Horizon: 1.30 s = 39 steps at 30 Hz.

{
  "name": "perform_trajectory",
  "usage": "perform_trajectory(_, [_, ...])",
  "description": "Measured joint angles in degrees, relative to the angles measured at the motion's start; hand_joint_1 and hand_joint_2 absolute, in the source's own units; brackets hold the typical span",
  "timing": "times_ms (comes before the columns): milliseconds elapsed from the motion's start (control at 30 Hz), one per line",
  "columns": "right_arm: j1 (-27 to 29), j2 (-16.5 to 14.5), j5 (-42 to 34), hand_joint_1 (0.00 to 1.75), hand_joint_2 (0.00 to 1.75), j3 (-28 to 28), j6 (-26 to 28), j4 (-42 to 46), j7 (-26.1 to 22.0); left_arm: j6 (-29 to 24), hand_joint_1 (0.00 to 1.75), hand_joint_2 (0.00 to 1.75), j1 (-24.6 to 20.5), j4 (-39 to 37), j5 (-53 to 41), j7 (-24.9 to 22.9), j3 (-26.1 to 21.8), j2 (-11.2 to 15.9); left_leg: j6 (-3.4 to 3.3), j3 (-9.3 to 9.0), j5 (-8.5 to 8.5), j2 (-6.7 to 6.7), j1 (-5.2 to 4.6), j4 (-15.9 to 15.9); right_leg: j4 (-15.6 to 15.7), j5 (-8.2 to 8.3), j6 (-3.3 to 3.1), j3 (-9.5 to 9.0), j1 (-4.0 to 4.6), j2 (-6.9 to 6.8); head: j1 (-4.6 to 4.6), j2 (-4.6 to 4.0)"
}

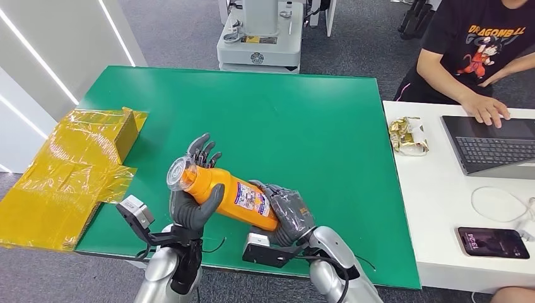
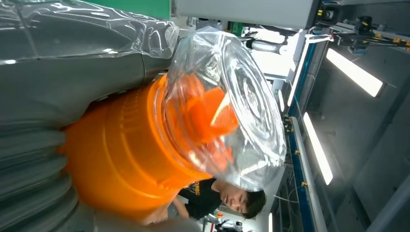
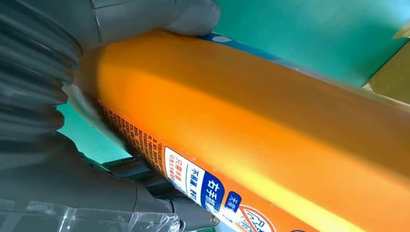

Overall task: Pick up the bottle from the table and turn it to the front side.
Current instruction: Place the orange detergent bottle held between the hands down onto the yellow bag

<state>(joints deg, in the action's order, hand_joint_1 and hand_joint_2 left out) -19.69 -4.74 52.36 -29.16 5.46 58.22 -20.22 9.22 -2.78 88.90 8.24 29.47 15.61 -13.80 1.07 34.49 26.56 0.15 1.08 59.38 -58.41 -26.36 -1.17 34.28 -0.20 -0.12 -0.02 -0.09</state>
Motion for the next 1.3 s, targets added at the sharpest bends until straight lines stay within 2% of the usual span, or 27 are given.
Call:
perform_trajectory(567, [-0.32,0.0,0.07,1.75,1.75,0.09,-0.09,-1.42,-0.8,0.44,1.75,1.75,-0.11,-0.18,0.62,0.01,0.01,-0.01,0.0,0.0,0.0,0.0,0.0,0.0,0.0,0.0,0.0,0.0,0.0,0.0,-0.01,0.0])
perform_trajectory(600, [-0.31,0.0,0.08,1.66,1.75,0.09,-0.03,-1.45,-0.79,0.44,1.75,1.75,-0.1,-0.18,0.62,0.01,0.01,-0.01,0.0,0.0,0.0,0.0,0.0,0.0,0.0,0.0,0.0,0.0,0.0,0.0,-0.01,0.0])
perform_trajectory(667, [-0.26,0.0,0.1,1.03,1.75,0.09,0.33,-1.48,-0.72,0.48,1.75,1.75,-0.1,-0.18,0.63,0.01,0.01,-0.01,0.0,0.0,0.0,0.0,0.0,0.0,0.0,0.0,0.0,0.0,0.0,0.0,-0.01,0.0])
perform_trajectory(700, [-0.21,0.0,0.09,0.61,1.75,0.1,0.67,-1.45,-0.59,0.52,1.75,1.75,-0.1,-0.19,0.63,0.01,0.02,-0.01,0.0,0.0,0.0,0.0,0.0,0.0,0.0,0.0,0.0,0.0,0.0,0.0,-0.01,0.0])
perform_trajectory(733, [-0.11,0.0,0.08,0.25,1.75,0.1,1.09,-1.37,-0.41,0.57,1.75,1.75,-0.1,-0.2,0.64,0.01,0.02,-0.01,0.0,0.0,0.0,0.0,0.0,0.0,0.0,0.0,0.0,0.0,0.0,0.0,-0.01,0.0])
perform_trajectory(800, [0.22,-0.01,0.05,0.01,1.75,0.08,1.97,-0.92,-0.08,0.71,1.75,1.75,-0.14,-0.27,0.62,-0.01,0.02,-0.01,0.0,0.0,0.0,0.0,0.0,0.0,0.0,0.0,0.0,0.0,0.0,0.0,0.0,0.0])
perform_trajectory(1300, [5.58,-1.55,-8.17,0.0,1.75,0.69,11.81,10.87,-3.04,-1.42,1.75,1.75,-0.2,-0.81,0.56,-0.18,0.0,0.15,0.0,0.0,0.0,0.01,0.0,-0.01,0.0,0.0,0.0,0.0,0.0,0.01,-0.01,0.0])
